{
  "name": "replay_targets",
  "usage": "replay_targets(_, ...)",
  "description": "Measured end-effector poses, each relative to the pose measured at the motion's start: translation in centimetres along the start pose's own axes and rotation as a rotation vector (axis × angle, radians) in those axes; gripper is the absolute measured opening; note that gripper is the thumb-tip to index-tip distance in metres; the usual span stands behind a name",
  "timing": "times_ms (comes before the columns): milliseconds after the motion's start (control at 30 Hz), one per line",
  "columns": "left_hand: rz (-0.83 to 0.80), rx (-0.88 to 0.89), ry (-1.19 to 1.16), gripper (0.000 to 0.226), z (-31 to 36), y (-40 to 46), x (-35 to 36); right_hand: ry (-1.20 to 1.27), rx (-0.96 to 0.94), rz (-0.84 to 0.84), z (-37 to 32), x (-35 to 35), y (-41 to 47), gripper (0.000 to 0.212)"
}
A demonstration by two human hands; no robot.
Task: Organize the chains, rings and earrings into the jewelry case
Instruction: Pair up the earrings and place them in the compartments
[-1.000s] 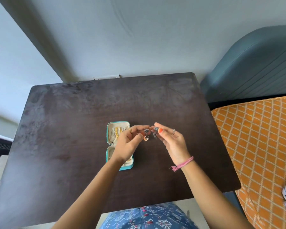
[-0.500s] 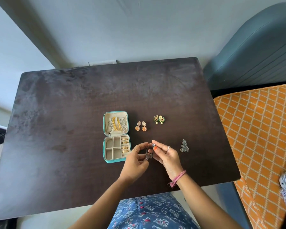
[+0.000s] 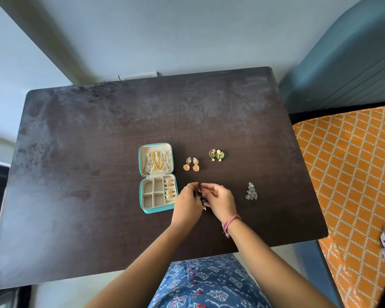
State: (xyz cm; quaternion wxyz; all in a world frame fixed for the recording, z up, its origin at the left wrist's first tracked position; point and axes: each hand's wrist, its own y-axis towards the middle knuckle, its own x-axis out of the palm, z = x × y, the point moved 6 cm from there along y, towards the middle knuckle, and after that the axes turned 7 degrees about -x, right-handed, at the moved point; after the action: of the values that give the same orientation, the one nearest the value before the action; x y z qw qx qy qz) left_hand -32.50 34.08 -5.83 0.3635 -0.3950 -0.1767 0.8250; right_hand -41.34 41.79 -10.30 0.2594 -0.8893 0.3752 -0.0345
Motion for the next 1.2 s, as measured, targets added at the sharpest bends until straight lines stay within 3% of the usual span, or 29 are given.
replay_targets(367,0.013,0.021,0.24,0.04,0.8,0.2,-0.2,-0.03,0.037,0.087,0.0,-0.1,0.8,0.017)
replay_targets(500,0.014,0.023,0.273,0.04,1.1,0.4,-0.3,-0.172,-0.015,0.082,-0.5,0.2,1.2,0.015)
replay_targets(633,-0.012,0.019,0.306,0.052,1.5,0.5,-0.5,-0.314,-0.078,0.068,-1.5,0.5,1.1,0.017)
replay_targets(900,-0.046,-0.065,0.208,0.065,1.0,1.1,-0.7,-0.245,-0.056,0.061,-1.8,0.0,1.2,0.023)
replay_targets(1033,-0.01,-0.03,0.146,0.052,1.4,0.6,-1.5,-0.201,-0.073,0.071,-2.7,-1.9,0.7,0.02)
replay_targets(1200,0.052,0.184,0.175,0.029,3.2,-0.9,-1.2,-0.217,-0.2,0.178,-3.5,-7.3,-0.6,0.019)
